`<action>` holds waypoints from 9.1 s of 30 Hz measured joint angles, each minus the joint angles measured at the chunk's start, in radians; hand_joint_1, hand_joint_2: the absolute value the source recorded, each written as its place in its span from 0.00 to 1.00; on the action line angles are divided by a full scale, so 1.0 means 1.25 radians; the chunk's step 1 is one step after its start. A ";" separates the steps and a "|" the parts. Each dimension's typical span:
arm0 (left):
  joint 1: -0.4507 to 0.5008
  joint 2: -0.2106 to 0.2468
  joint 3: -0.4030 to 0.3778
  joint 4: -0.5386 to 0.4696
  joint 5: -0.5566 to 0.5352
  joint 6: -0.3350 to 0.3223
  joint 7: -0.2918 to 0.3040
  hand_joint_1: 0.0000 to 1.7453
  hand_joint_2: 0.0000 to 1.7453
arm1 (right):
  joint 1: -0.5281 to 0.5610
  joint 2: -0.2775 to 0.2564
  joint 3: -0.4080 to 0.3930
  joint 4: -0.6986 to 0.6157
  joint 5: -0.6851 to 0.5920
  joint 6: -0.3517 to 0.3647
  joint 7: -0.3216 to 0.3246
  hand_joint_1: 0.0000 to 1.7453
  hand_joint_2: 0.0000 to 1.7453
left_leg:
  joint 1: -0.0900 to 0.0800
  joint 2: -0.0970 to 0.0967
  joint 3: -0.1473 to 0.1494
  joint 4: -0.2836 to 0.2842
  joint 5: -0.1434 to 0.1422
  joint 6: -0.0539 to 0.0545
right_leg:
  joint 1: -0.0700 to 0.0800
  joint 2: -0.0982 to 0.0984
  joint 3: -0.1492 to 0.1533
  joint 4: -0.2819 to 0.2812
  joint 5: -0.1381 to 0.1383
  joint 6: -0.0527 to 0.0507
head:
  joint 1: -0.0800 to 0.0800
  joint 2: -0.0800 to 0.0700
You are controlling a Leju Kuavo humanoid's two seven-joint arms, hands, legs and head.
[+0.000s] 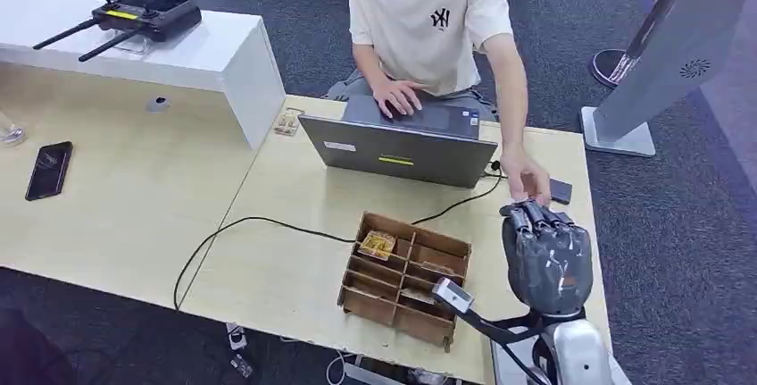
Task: Pass the card to the sensor for recognition and then transmit it.
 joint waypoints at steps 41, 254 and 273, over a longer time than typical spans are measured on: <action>0.061 -0.018 0.085 0.000 0.113 0.128 0.000 0.00 0.00 | 0.386 0.110 -0.240 -0.383 -0.763 0.125 -0.106 1.00 1.00 | 0.000 0.000 0.000 0.000 -0.002 -0.001 | 0.000 0.000 0.000 0.000 -0.002 0.000 | 0.000 0.000; 0.003 -0.001 0.016 -0.007 0.031 -0.004 0.005 0.00 0.00 | -0.245 0.148 -0.108 0.016 -0.535 0.232 0.049 1.00 1.00 | 0.000 0.000 0.002 0.000 -0.001 -0.001 | 0.000 0.000 0.002 0.001 -0.002 -0.001 | 0.000 0.000; -0.001 0.001 -0.002 -0.013 0.027 -0.007 0.007 0.00 0.00 | -0.271 0.176 -0.120 0.132 -0.392 0.244 0.063 0.00 1.00 | 0.000 0.000 0.002 0.000 -0.001 -0.001 | 0.000 0.000 0.001 0.001 -0.002 -0.001 | 0.000 0.000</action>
